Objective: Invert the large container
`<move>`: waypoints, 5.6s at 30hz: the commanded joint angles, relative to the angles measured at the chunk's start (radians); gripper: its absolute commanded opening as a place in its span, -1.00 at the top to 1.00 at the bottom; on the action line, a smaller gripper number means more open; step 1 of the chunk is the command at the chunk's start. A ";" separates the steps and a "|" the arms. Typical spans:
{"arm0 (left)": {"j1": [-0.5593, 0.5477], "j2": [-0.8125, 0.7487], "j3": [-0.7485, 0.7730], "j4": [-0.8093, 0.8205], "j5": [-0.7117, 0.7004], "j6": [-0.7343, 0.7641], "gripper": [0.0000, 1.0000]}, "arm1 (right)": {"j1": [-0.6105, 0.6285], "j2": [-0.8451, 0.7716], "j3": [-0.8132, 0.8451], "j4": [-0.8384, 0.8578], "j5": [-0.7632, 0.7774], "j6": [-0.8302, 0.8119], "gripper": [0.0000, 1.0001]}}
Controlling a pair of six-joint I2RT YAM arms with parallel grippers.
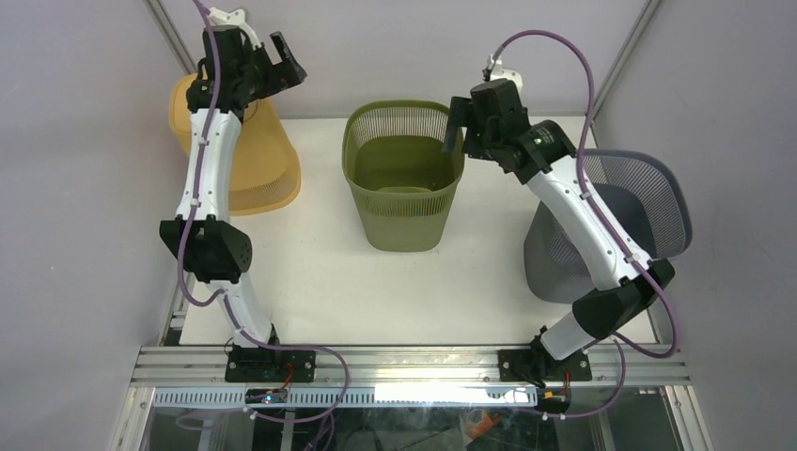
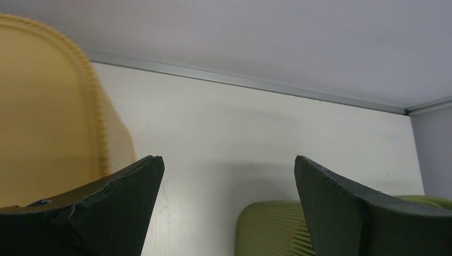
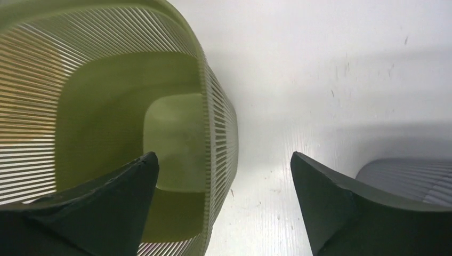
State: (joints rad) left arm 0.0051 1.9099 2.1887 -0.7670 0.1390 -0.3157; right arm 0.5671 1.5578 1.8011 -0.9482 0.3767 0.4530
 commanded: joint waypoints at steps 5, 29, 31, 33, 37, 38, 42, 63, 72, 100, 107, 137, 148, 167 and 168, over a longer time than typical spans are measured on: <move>-0.221 -0.133 0.032 0.076 0.109 -0.024 -0.97 | 0.065 -0.088 0.201 0.018 -0.198 -0.302 -0.99; -0.078 -0.284 -0.199 0.192 0.201 -0.173 -0.97 | 0.297 0.223 0.382 -0.254 -0.487 -0.811 0.03; -0.078 -0.284 -0.205 0.195 0.208 -0.170 -0.98 | 0.297 0.229 0.384 -0.259 -0.493 -0.800 0.32; -0.073 -0.287 -0.205 0.193 0.205 -0.154 -0.98 | 0.297 0.241 0.401 -0.262 -0.458 -0.745 1.00; -0.009 -0.301 -0.190 0.193 0.234 -0.160 -0.98 | 0.287 0.269 0.465 -0.256 -0.390 -0.623 1.00; 0.011 -0.301 -0.183 0.193 0.248 -0.164 -0.98 | 0.275 0.276 0.495 -0.250 -0.412 -0.594 1.00; 0.033 -0.309 -0.165 0.192 0.276 -0.150 -0.98 | 0.176 0.256 0.528 -0.104 -0.589 -0.386 1.00; 0.116 -0.383 -0.137 0.212 0.439 -0.196 -0.98 | -0.025 0.334 -0.150 1.399 -0.981 0.783 1.00; 0.026 -0.398 -0.204 0.222 0.437 -0.186 -0.98 | -0.109 0.248 -0.519 1.775 -0.942 0.955 1.00; -0.067 -0.589 -0.685 -0.122 0.012 -0.086 -0.98 | -0.283 0.279 -0.729 1.892 -1.008 1.020 1.00; -0.030 -0.528 -0.753 -0.064 0.257 -0.095 -0.98 | -0.287 0.308 -0.719 1.920 -1.014 1.041 1.00; -0.012 -0.487 -0.665 0.480 0.719 -0.514 -0.90 | -0.265 0.369 -0.691 1.909 -1.048 1.032 0.84; -0.037 -0.419 -0.603 0.564 0.735 -0.571 -0.91 | -0.222 0.469 -0.651 1.840 -1.010 1.000 0.27; -0.197 -0.246 -0.527 0.638 0.687 -0.560 -0.92 | -0.205 0.406 -0.332 0.845 -0.737 0.449 -0.71; -0.200 -0.237 -0.525 0.639 0.685 -0.558 -0.92 | -0.201 0.411 -0.275 0.756 -0.694 0.394 -0.76</move>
State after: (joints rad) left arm -0.1768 1.6451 1.6299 -0.1215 0.8139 -0.8768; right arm 0.3386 2.0598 1.3430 0.2089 -0.4637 1.1328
